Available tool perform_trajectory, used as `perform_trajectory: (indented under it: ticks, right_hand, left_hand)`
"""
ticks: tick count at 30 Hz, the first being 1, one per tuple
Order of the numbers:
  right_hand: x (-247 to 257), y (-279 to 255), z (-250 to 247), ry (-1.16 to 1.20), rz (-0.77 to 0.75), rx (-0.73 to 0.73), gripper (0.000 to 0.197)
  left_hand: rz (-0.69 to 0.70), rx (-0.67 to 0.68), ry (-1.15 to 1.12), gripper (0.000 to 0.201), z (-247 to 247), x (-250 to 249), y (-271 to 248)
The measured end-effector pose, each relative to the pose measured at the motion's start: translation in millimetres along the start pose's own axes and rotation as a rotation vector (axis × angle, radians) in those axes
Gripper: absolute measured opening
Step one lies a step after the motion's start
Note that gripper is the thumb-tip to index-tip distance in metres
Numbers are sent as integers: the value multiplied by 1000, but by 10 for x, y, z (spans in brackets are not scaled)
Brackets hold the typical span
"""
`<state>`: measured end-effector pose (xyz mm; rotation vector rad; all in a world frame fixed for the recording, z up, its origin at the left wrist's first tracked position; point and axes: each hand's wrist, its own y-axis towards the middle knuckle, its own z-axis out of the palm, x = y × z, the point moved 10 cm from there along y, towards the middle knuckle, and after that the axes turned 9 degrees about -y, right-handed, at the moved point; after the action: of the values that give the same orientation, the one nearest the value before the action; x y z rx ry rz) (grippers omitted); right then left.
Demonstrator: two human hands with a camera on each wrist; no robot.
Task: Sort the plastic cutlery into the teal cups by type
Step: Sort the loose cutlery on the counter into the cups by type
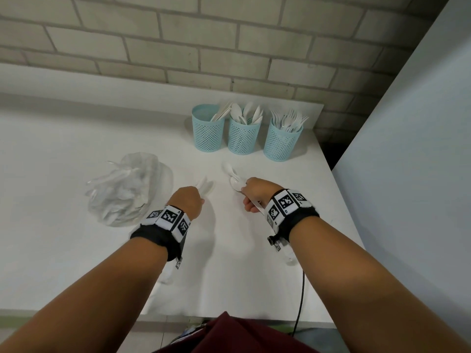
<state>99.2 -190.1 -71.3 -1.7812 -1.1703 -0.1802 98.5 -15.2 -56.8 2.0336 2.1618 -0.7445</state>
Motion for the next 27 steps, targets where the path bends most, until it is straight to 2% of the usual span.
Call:
perform_trajectory:
  ticks: [3, 5, 7, 10, 13, 15, 18, 21, 27]
  right_hand:
    - [35, -17, 15, -28, -47, 28, 18]
    - [43, -16, 7, -12, -64, 44, 15]
    - [41, -20, 6, 53, -67, 70, 19]
    - [105, -40, 9, 303, -84, 103, 26]
    - [217, -55, 20, 460, -110, 114, 22]
    - [312, -79, 22, 500, -139, 97, 18]
    - [457, -126, -6, 514, -230, 67, 20]
    - [539, -160, -29, 463, -322, 41, 28]
    - [607, -162, -44, 443, -397, 32, 23]
  left_hand:
    - [44, -10, 13, 26, 26, -114, 2]
    - [62, -17, -64, 19, -2, -170, 24]
    - [65, 2, -211, 22, -24, -194, 76]
    - [61, 42, -527, 26, -31, -248, 172]
    - [78, 162, -886, 19, 30, -450, 152]
    - [82, 232, -1046, 29, 82, -577, 149]
    - [54, 229, -1155, 40, 80, -648, 127]
    - [131, 215, -1267, 33, 44, -720, 132]
    - [206, 146, -1311, 31, -6, -713, 167]
